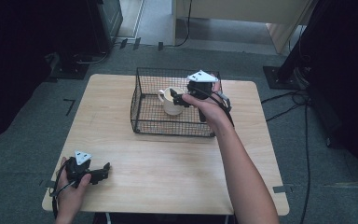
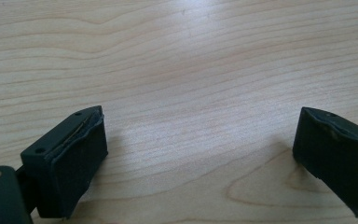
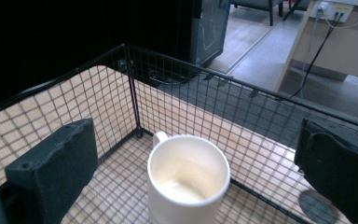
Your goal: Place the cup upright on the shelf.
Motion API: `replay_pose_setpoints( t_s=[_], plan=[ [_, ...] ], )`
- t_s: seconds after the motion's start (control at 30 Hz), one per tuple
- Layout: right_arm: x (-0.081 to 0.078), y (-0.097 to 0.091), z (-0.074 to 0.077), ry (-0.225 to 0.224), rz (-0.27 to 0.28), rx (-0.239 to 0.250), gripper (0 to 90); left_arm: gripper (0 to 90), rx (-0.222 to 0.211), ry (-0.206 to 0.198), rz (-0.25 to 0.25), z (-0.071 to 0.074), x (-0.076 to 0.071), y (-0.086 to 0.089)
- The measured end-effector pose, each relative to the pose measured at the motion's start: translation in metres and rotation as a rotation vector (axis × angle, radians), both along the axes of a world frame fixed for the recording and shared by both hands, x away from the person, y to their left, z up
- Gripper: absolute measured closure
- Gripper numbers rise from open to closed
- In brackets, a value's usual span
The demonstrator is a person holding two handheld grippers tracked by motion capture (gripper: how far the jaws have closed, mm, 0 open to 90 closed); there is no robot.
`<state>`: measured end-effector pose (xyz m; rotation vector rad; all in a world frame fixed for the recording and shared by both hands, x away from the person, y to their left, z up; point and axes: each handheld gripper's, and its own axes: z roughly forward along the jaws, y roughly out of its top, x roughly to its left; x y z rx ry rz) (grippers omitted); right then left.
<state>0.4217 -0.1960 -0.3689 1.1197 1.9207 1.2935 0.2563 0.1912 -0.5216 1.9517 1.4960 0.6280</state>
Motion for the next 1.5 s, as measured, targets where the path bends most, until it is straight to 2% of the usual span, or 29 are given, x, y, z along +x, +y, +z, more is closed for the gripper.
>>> replay_pose_setpoints(
  t_s=[0.23,0.33,0.53,0.67,0.97,1.17,1.5],
  plan=[
    [-0.025,-0.016,0.003,-0.002,0.009,-0.005,0.0,3.4,0.0,-0.002,0.0,0.0,0.0,0.0],
    [-0.036,-0.022,0.002,-0.006,0.01,-0.024,0.0,3.4,0.0,-0.002,0.0,0.0,0.0,0.0],
    [-0.056,-0.038,-0.003,-0.009,0.005,-0.044,0.0,3.4,0.0,-0.002,0.001,0.0,0.0,0.0],
    [-0.066,-0.05,-0.005,-0.013,0.011,-0.035,0.0,3.4,0.0,-0.002,0.0,0.0,0.0,0.0],
    [-0.092,-0.076,-0.015,-0.022,-0.011,-0.048,0.0,3.4,0.002,0.0,-0.001,0.0,0.0,0.0],
    [-0.109,-0.091,-0.025,-0.024,-0.021,-0.073,0.0,3.4,0.002,-0.001,-0.001,0.0,0.0,0.0],
    [-0.13,-0.114,-0.051,-0.001,-0.048,-0.066,0.0,3.4,0.001,0.0,0.0,0.0,0.0,0.0]
  ],
)
